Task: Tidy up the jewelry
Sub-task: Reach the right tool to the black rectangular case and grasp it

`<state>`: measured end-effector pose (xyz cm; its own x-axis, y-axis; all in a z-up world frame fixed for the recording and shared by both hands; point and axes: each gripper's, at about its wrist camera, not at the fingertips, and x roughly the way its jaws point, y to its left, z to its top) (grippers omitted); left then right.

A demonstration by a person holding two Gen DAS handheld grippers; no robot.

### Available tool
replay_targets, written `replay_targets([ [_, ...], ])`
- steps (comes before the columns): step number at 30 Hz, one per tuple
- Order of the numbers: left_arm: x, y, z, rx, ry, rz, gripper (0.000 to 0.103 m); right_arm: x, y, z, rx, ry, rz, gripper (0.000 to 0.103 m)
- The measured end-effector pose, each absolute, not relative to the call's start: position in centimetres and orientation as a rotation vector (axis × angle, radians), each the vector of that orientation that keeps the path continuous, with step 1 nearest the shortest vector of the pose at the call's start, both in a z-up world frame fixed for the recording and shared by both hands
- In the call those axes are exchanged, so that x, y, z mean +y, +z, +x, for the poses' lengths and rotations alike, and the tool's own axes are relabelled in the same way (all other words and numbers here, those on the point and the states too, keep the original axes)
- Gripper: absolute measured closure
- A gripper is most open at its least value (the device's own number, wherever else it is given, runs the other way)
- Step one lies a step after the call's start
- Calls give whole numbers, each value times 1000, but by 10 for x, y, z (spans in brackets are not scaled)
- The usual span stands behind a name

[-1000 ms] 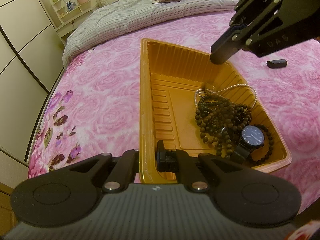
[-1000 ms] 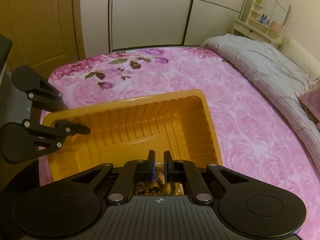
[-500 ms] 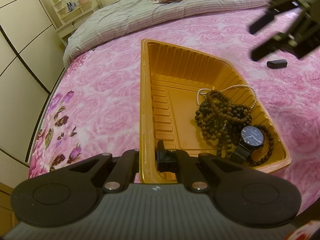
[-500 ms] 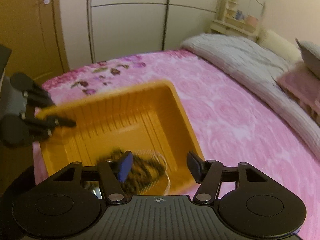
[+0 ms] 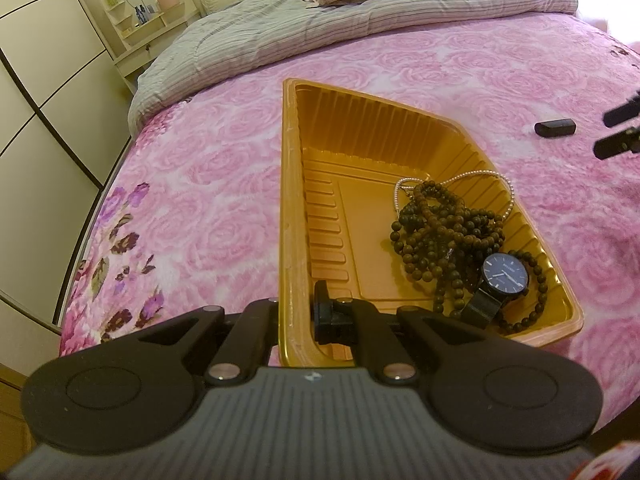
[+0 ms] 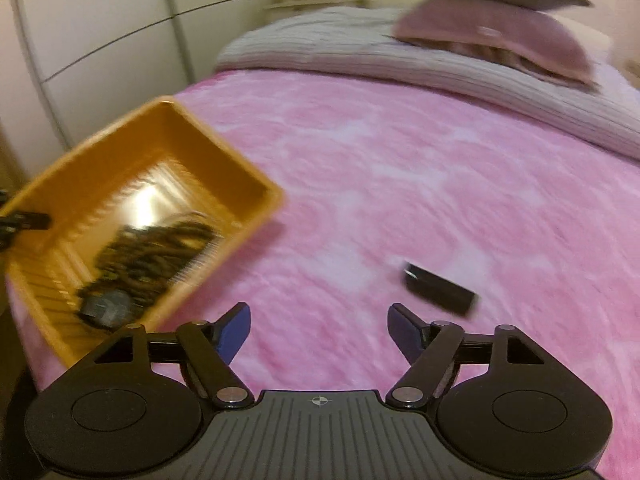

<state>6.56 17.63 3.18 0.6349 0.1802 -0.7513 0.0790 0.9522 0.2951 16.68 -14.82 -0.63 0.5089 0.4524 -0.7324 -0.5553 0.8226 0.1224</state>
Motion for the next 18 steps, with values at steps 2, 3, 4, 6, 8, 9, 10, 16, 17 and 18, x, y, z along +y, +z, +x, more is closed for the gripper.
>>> replay_targets([
  [2, 176, 32, 66, 885, 60, 315, 101, -162, -13, 163, 849, 565, -85, 23],
  [3, 176, 32, 66, 885, 60, 314, 101, -168, -16, 161, 855, 548, -60, 23],
  [4, 176, 33, 65, 884, 60, 314, 101, -173, -18, 160, 860, 532, -42, 22],
  [6, 176, 33, 65, 885, 60, 316, 101, -181, -23, 157, 865, 498, -15, 22],
  [8, 176, 33, 65, 884, 59, 315, 101, -188, -28, 154, 868, 469, 9, 22],
  [9, 176, 32, 65, 884, 60, 315, 101, -189, -29, 153, 867, 450, 21, 22],
  [10, 177, 33, 65, 883, 60, 315, 101, -193, -30, 152, 863, 430, 36, 22],
  [16, 177, 36, 62, 875, 69, 303, 101, -196, -33, 156, 848, 365, 88, 21],
  [17, 177, 36, 62, 874, 71, 301, 101, -196, -33, 157, 843, 358, 94, 21],
  [18, 177, 36, 62, 873, 73, 300, 101, -194, -35, 161, 840, 353, 101, 21],
])
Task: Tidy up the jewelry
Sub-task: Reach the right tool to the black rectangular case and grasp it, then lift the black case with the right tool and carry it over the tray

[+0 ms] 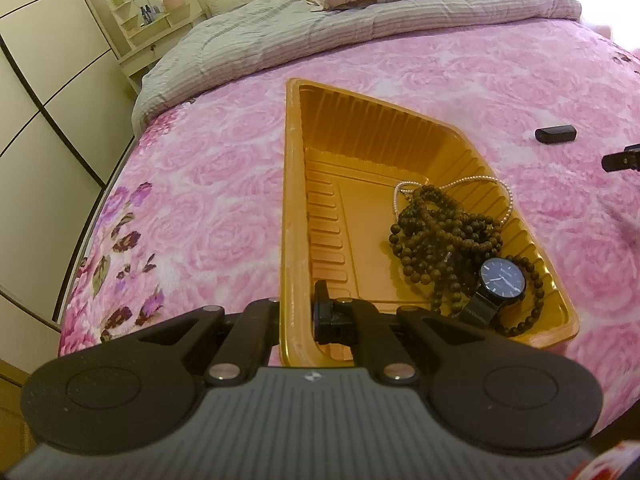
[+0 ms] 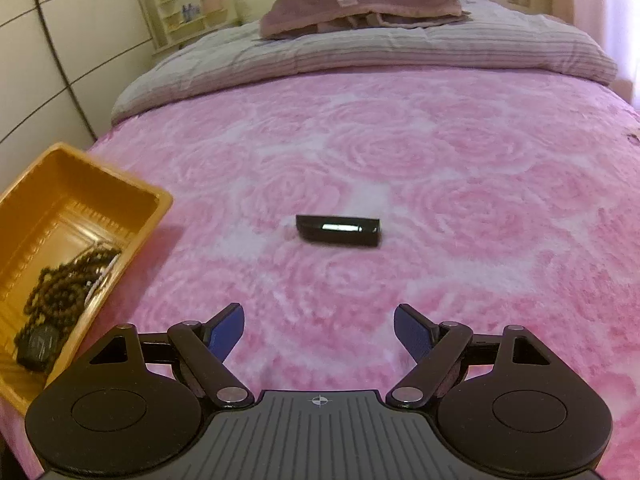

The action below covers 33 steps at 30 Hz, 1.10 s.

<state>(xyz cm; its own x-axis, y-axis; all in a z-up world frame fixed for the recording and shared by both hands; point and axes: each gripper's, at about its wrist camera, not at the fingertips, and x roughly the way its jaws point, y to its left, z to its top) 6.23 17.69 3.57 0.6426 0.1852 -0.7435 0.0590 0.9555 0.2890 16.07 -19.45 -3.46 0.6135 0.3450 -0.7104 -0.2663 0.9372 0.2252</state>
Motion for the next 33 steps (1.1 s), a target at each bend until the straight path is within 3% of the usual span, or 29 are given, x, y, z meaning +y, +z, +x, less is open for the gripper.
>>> replay_targets([
  [31, 172, 36, 65, 883, 81, 308, 101, -148, -78, 275, 901, 181, 85, 19],
  [32, 173, 36, 65, 884, 81, 306, 101, -148, -78, 275, 899, 190, 74, 20],
  [33, 173, 37, 65, 884, 81, 306, 101, -148, -78, 274, 897, 193, 55, 28],
])
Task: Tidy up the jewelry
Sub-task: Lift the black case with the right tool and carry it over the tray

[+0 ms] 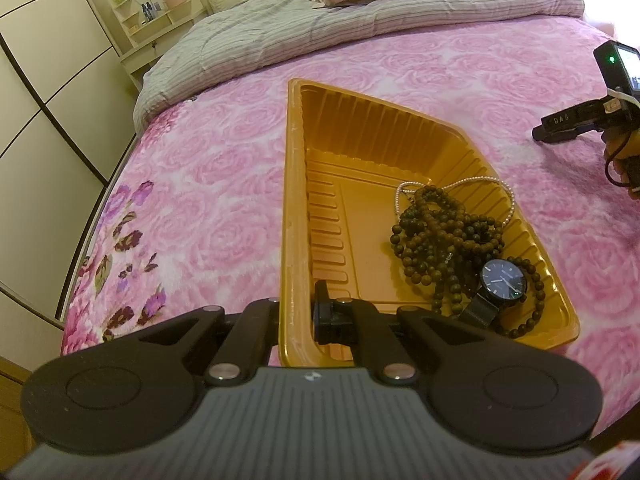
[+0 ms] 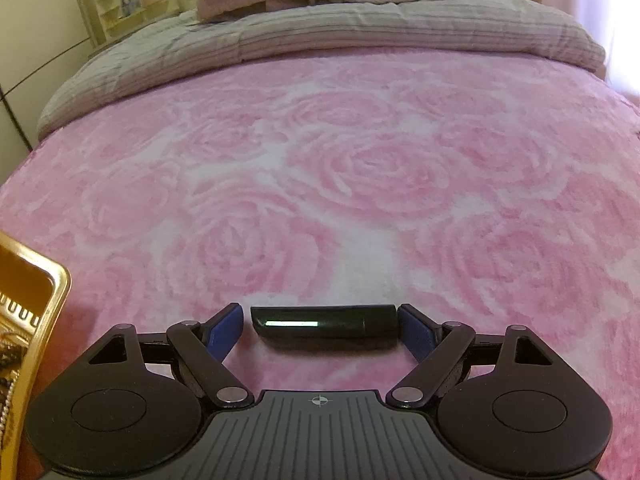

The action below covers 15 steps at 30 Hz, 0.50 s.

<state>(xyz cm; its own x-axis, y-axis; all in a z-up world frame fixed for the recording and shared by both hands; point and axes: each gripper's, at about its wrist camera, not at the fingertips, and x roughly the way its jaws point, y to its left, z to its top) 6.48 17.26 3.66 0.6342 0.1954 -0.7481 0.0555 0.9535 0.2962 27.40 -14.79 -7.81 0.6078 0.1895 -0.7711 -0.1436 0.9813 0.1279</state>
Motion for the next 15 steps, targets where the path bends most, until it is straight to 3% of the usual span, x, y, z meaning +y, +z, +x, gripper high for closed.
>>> replay_targets([
  [15, 173, 36, 65, 883, 79, 312, 101, -151, -57, 189, 868, 427, -47, 28],
])
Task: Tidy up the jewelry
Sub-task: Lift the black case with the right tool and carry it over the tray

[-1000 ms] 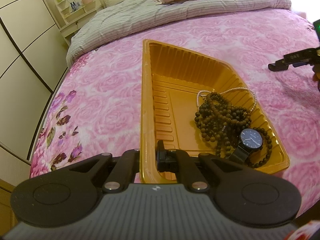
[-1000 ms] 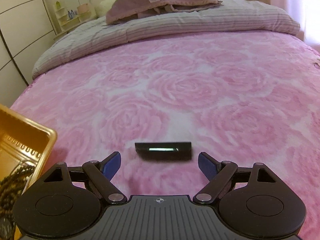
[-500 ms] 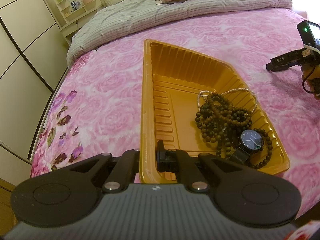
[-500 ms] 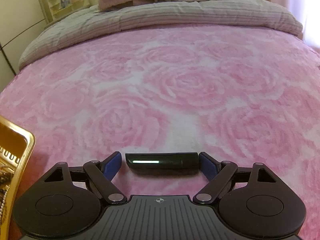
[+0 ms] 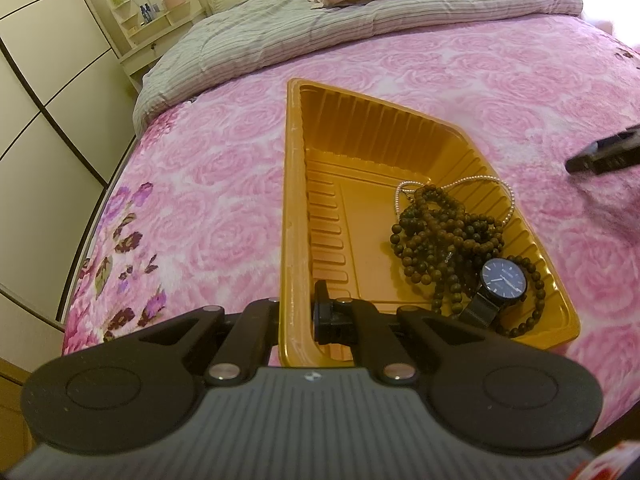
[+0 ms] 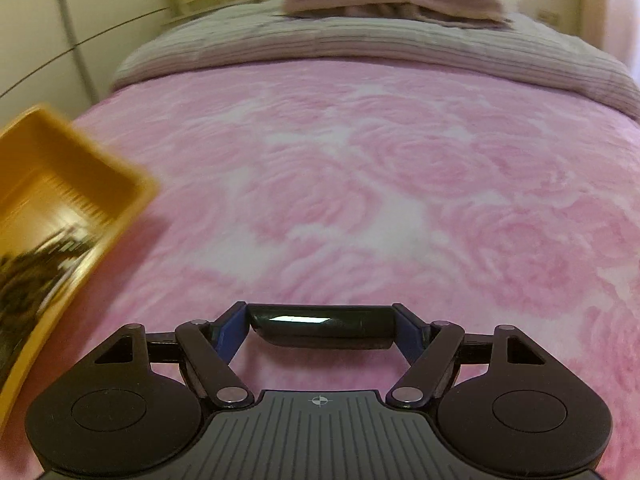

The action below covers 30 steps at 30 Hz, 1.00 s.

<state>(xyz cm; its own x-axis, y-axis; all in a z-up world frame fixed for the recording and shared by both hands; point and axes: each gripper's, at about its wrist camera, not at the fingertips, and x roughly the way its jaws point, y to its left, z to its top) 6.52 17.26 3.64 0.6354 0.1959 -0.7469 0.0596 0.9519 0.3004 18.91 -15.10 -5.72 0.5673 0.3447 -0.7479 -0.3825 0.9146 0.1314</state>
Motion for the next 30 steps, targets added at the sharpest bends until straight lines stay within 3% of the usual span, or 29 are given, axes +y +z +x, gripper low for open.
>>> replay_targets([
  [13, 173, 35, 65, 878, 75, 317, 101, -152, -17, 125, 742, 636, -61, 28],
  [30, 171, 32, 66, 879, 70, 311, 101, -113, 8, 114, 625, 896, -297, 28],
])
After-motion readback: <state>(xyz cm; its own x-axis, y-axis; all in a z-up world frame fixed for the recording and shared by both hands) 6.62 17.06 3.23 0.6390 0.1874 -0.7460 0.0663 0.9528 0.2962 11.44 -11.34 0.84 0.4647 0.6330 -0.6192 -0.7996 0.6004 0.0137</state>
